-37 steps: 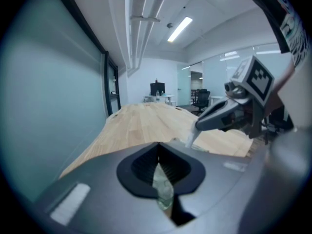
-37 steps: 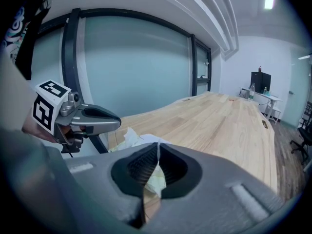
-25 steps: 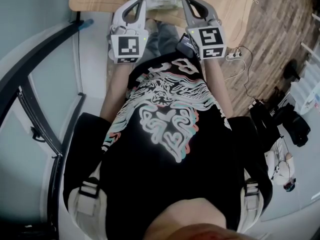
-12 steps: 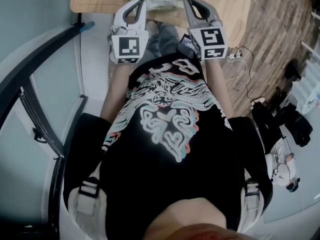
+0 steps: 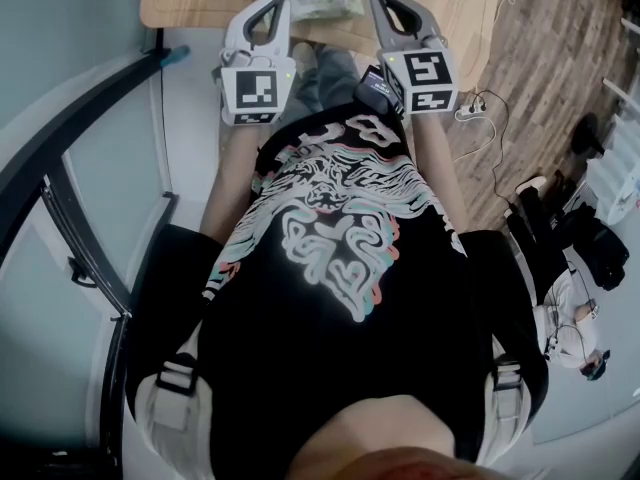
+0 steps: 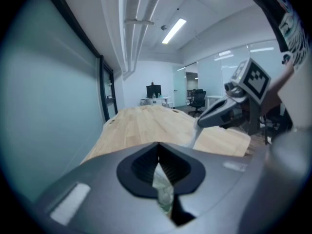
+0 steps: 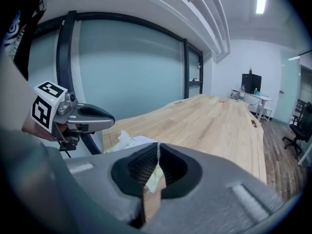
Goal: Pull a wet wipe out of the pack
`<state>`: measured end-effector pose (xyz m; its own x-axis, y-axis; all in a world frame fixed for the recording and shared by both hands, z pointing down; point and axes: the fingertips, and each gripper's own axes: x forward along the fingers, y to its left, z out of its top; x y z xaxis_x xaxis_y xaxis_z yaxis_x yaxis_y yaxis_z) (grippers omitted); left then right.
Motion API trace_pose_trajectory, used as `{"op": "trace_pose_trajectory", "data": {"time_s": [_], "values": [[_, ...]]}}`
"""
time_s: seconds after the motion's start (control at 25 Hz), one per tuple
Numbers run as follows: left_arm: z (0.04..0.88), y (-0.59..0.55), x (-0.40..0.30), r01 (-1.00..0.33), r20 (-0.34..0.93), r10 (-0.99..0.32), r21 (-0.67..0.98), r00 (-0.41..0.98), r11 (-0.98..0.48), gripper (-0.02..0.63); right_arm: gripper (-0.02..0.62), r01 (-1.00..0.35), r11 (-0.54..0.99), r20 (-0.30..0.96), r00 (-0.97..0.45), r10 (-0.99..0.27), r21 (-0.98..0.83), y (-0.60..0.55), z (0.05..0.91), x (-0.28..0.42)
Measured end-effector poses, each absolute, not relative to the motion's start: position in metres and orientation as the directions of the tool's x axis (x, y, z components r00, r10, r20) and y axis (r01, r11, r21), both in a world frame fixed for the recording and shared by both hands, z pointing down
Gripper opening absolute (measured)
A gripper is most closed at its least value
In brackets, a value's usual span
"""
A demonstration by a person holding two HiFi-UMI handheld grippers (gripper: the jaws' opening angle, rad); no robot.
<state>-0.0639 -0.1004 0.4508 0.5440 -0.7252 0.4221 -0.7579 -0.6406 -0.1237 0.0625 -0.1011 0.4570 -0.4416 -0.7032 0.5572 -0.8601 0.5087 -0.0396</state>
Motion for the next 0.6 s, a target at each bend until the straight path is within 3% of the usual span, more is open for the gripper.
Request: {"op": "trace_pose_trajectory", "data": {"time_s": [0.6], "values": [[0.438,-0.100,-0.058,-0.744,0.410,-0.720,-0.134,0.559,-0.654,-0.009,0.009,-0.880,0.470,0.523,-0.436,-0.733,-0.074,-0.101,0.441,0.074]]}}
